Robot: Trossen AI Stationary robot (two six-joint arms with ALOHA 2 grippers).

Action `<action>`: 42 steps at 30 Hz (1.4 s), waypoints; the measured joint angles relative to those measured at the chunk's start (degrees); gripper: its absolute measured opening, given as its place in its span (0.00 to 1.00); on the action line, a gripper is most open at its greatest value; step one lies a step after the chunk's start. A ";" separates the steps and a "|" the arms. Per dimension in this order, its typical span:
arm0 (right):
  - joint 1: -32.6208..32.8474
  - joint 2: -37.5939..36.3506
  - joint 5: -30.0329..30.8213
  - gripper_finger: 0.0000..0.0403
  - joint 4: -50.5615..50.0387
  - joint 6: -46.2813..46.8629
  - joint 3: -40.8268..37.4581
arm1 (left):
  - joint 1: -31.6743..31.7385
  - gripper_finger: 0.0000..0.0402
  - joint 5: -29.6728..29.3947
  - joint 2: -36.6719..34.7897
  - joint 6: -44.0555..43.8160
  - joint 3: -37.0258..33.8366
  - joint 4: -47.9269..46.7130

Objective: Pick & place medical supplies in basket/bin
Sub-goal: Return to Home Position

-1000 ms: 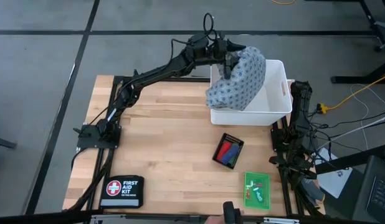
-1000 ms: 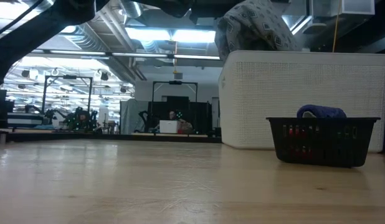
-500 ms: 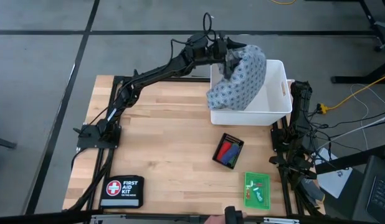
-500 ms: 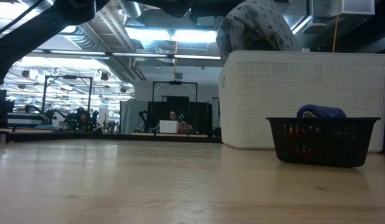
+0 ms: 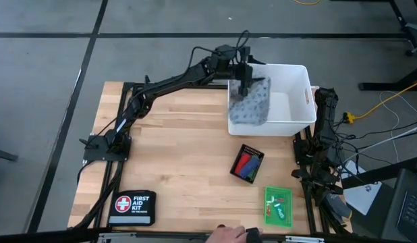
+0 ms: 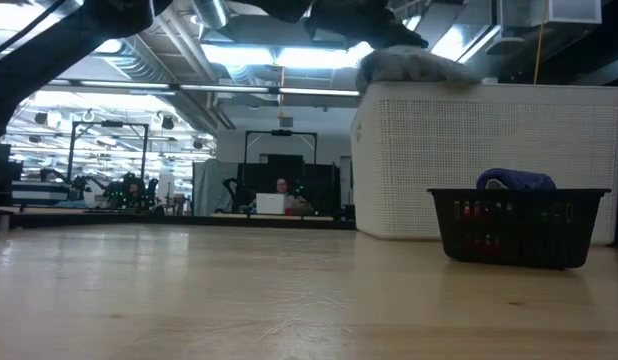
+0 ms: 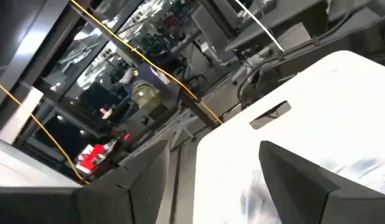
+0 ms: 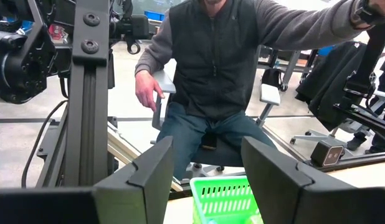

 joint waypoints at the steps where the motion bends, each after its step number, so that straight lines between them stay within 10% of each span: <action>1: 0.00 0.00 0.00 0.47 0.02 0.02 0.00 | -0.24 0.61 -0.64 0.00 0.50 0.00 0.00; 12: 0.00 0.00 0.00 0.47 0.00 0.00 0.00 | -0.96 0.61 -4.65 -0.04 -2.74 0.00 0.91; 21: 0.00 0.00 0.00 0.47 0.00 0.00 0.00 | 1.27 0.61 1.91 -7.16 -35.35 -0.02 -1.44; 26: 0.00 0.00 -0.01 0.47 0.00 0.02 0.00 | 0.46 0.60 2.44 -17.26 -35.16 0.09 -15.67; 42: 0.00 0.00 -0.02 0.47 0.00 0.01 0.00 | -39.42 0.53 -16.61 -46.55 -39.15 -4.51 -47.92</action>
